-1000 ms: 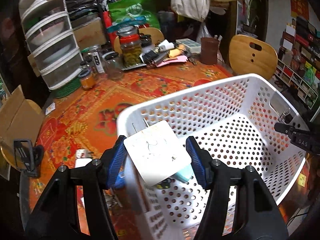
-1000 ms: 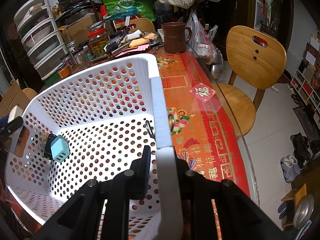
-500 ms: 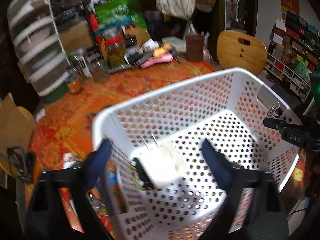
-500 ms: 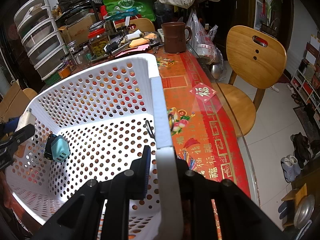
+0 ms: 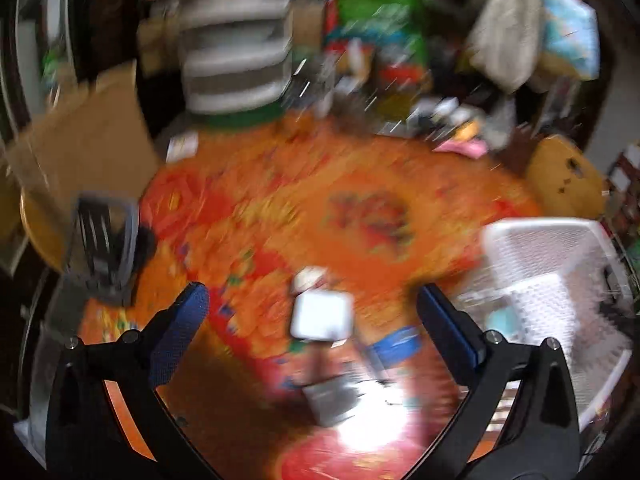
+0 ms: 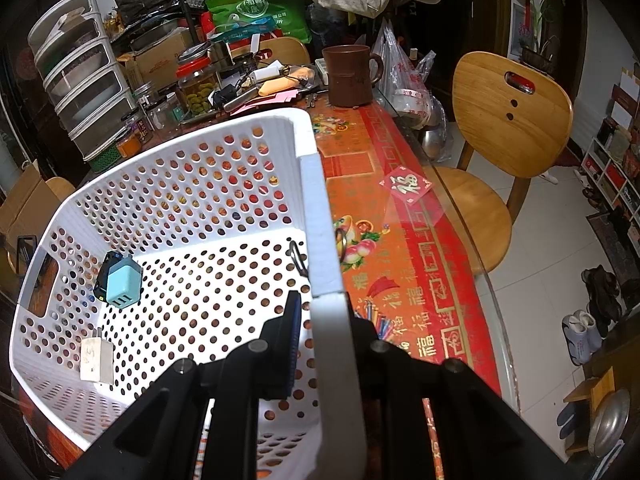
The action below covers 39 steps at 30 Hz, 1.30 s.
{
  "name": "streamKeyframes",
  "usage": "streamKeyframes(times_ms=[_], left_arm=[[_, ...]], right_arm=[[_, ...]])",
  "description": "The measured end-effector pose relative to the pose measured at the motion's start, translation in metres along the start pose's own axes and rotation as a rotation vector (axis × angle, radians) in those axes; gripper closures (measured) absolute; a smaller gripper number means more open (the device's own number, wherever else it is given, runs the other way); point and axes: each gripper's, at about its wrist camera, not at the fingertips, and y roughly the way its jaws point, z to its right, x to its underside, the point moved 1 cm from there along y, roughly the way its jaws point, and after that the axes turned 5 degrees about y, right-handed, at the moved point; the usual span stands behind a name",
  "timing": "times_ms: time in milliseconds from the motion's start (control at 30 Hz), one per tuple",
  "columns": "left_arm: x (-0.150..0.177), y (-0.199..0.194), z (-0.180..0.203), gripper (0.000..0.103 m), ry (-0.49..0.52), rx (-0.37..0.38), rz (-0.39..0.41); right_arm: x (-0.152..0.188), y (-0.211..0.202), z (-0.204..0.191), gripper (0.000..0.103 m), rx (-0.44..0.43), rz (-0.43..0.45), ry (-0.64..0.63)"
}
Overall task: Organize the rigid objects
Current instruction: 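Grasp the small white charger with the left tool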
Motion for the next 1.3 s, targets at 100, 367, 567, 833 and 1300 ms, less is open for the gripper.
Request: streamKeyframes(times_ms=[100,367,567,833,1300], left_arm=[[0.012,0.051,-0.014,0.002,-0.005,-0.014,-0.111],[0.023,0.096,0.011,0.003,0.026,-0.004,-0.18],[0.027,0.105,0.004,0.032,-0.078,0.014,-0.171],[0.031,0.111,0.001,0.043,-0.055,-0.048,-0.184],[0.004,0.038,-0.004,0.06,-0.027,-0.133,-0.028]], right_arm=[[0.001,0.0,0.0,0.088,0.001,-0.002,-0.001],[0.001,0.0,0.0,0.088,0.004,-0.006,-0.002],[0.001,0.001,-0.001,0.088,0.003,-0.005,-0.003],[0.002,0.0,0.0,0.088,0.002,-0.006,-0.002],[0.002,0.0,0.001,0.088,0.002,-0.006,-0.003]])
